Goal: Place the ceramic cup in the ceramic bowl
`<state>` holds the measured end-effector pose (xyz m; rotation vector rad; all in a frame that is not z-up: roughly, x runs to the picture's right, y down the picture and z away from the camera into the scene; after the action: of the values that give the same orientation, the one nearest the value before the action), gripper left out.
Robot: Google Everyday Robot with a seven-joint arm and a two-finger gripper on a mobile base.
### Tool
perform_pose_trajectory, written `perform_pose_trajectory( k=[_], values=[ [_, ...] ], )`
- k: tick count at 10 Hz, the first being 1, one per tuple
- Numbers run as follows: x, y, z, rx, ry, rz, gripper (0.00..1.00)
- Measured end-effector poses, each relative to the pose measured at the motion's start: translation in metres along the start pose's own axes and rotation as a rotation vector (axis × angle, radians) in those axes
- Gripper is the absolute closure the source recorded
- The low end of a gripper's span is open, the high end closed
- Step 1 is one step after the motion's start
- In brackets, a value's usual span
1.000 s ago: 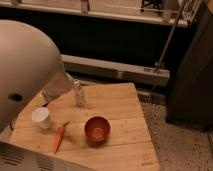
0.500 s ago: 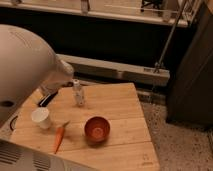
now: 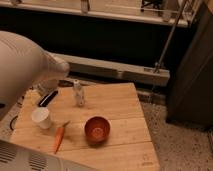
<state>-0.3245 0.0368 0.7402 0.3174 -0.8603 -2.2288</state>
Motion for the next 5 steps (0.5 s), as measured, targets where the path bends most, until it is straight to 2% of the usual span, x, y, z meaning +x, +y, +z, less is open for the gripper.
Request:
perform_pose_trajectory(
  k=[5],
  values=[
    [-0.019,-0.013,0.031,0.010,-0.109,-0.024,0.20]
  ],
)
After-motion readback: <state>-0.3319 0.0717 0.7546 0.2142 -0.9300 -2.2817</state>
